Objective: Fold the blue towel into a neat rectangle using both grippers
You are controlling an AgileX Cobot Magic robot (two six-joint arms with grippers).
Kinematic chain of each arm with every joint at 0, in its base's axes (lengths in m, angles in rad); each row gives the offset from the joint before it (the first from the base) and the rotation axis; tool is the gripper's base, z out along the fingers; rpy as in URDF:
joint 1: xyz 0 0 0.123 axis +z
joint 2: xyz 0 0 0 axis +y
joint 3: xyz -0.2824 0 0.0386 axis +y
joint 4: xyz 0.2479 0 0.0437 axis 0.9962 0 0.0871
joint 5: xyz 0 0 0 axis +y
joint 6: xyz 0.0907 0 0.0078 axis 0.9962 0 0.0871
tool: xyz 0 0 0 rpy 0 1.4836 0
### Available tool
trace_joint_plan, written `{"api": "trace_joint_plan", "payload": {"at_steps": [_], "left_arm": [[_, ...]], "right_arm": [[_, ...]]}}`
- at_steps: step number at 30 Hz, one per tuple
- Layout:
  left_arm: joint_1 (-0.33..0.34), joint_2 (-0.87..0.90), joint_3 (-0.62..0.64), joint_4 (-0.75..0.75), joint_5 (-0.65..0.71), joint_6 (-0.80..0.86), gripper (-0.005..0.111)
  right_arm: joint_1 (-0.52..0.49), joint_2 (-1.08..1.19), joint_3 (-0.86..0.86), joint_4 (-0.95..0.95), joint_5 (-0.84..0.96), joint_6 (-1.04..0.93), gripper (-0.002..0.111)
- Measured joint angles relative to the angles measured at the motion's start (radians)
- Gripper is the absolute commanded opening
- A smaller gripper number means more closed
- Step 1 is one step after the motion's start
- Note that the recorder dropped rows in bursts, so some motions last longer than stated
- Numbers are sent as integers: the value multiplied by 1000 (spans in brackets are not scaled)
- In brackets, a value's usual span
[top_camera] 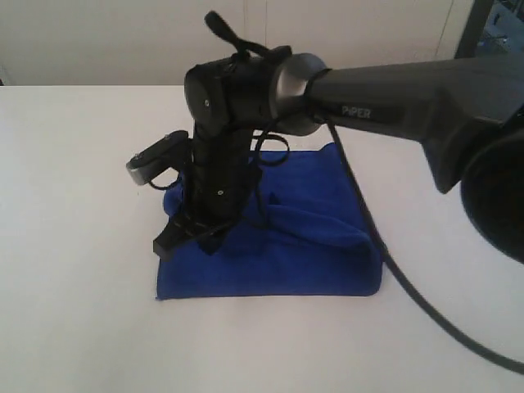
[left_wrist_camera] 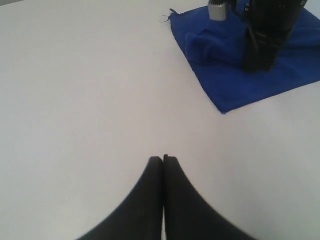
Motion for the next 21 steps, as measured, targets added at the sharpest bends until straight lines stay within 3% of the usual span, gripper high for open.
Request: {"api": "trace_joint_plan", "payload": {"at_steps": [14,21], "left_arm": [[0,0,0,0,0,0,0],[0,0,0,0,0,0,0]], "right_arm": [[113,91,-2,1,-60,2,0],[131,114,-20,94,-330,120,0]]}}
